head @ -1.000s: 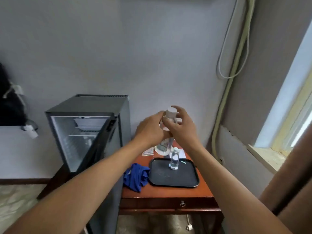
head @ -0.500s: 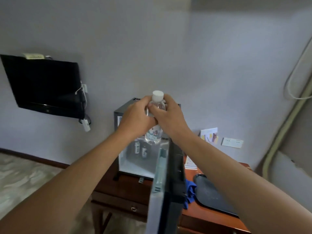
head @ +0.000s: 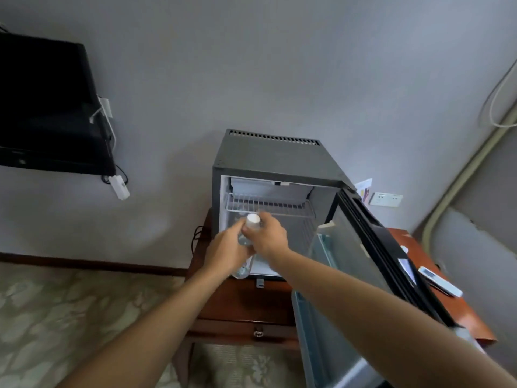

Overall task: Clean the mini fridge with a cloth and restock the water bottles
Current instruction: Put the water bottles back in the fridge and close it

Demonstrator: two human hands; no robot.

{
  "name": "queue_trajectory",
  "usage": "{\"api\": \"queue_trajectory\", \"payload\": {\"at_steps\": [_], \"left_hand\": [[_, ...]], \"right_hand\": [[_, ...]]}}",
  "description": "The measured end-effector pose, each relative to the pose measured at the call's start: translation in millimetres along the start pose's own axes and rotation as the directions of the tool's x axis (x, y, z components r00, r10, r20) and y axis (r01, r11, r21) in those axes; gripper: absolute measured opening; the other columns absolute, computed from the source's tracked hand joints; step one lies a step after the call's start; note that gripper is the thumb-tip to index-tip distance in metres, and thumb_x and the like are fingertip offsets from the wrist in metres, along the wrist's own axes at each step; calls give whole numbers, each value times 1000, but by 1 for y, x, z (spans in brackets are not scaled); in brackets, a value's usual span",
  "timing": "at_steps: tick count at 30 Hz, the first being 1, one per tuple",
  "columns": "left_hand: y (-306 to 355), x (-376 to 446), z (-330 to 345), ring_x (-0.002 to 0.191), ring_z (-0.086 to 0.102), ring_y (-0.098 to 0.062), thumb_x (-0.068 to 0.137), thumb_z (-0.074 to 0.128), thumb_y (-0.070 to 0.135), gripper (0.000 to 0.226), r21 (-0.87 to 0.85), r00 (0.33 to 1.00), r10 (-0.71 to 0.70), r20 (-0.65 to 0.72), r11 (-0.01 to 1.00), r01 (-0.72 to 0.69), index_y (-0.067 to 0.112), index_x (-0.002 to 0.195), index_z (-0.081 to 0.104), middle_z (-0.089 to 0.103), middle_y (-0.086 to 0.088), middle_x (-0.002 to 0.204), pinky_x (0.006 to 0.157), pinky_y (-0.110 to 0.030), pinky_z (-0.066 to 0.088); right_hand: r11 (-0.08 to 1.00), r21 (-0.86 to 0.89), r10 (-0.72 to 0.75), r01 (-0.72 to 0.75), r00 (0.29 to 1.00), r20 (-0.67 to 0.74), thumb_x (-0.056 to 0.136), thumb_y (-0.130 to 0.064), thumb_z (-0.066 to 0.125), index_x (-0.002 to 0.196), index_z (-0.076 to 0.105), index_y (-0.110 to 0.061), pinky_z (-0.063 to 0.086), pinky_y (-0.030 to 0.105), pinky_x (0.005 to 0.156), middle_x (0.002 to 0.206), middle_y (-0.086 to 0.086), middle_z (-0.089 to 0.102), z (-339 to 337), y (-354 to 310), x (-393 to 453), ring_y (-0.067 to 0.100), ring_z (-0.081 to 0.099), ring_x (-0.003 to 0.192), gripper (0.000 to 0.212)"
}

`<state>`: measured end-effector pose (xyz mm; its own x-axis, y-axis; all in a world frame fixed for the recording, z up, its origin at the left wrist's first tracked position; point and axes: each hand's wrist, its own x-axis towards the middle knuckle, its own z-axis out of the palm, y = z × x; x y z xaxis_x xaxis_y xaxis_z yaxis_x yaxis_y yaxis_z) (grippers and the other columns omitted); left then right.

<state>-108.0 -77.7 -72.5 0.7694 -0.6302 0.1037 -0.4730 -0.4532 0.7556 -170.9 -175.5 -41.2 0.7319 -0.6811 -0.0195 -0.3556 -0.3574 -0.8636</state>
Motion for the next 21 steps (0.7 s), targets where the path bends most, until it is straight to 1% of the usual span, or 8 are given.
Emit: {"api": "queue_trajectory", "payload": {"at_steps": [3, 5, 8, 10, 12, 14, 17, 21], "left_hand": [[-29, 25, 19, 120, 62, -23, 90, 66, 53, 69, 101, 993, 12, 120, 995, -25, 50, 150, 32, 62, 10, 139, 91, -41, 55], [-39, 41, 28, 126, 59, -21, 93, 64, 49, 66, 163, 985, 69, 157, 982, -95, 43, 152, 35, 57, 10, 145, 91, -36, 51], [-56, 69, 45, 138, 47, -20, 96, 57, 46, 59, 280, 966, 144, 213, 939, -202, 32, 151, 41, 51, 6, 152, 109, -37, 39], [-73, 90, 59, 150, 31, -23, 97, 50, 53, 66, 364, 947, 137, 290, 899, -241, 30, 156, 32, 39, 4, 161, 123, -43, 23], [-92, 116, 75, 156, 15, -25, 97, 45, 57, 74, 424, 927, 115, 356, 865, -270, 29, 161, 21, 25, 2, 168, 127, -50, 9], [-106, 140, 89, 158, 6, -26, 95, 44, 58, 79, 442, 907, 93, 410, 850, -287, 28, 162, 15, 17, 1, 170, 127, -52, 3], [-120, 172, 107, 158, 3, -25, 94, 45, 58, 81, 454, 888, 106, 448, 828, -328, 28, 162, 14, 13, -1, 171, 127, -50, 1], [-131, 204, 128, 157, 11, -23, 88, 45, 58, 82, 446, 882, 150, 447, 817, -365, 34, 161, 14, 21, 0, 168, 125, -49, 14]], "right_hand": [[986, 38, 166, -163, 982, -87, 90, -38, 71, 109, 65, -31, 57, 43, 88, 99, -6, 70, 28, 31, 27, 19, 66, 96, 22], [969, 67, 245, -238, 960, -135, 89, -37, 70, 107, 66, -31, 57, 42, 88, 97, -6, 70, 36, 50, 46, 19, 66, 94, 19], [953, 93, 301, -289, 940, -159, 91, -27, 71, 101, 64, -25, 57, 38, 81, 89, -4, 68, 44, 78, 87, 21, 66, 89, 12], [936, 94, 350, -338, 920, -174, 92, -26, 73, 96, 59, -26, 56, 38, 78, 84, -5, 66, 46, 97, 112, 22, 65, 84, 15], [910, 143, 412, -388, 884, -222, 94, -22, 71, 95, 57, -31, 54, 38, 77, 93, 0, 68, 49, 115, 143, 23, 62, 82, 17], [879, 190, 476, -437, 834, -279, 97, -25, 66, 101, 63, -26, 49, 33, 74, 108, 10, 70, 49, 131, 176, 25, 59, 84, 5], [858, 4, 493, -513, 823, -282, 97, -36, 63, 117, 63, -15, 49, 32, 74, 111, 14, 71, 48, 155, 219, 31, 67, 97, 29], [866, -72, 461, -495, 846, -266, 99, -26, 58, 104, 62, -12, 53, 34, 83, 109, 14, 72, 51, 171, 261, 30, 69, 99, 15]]}}
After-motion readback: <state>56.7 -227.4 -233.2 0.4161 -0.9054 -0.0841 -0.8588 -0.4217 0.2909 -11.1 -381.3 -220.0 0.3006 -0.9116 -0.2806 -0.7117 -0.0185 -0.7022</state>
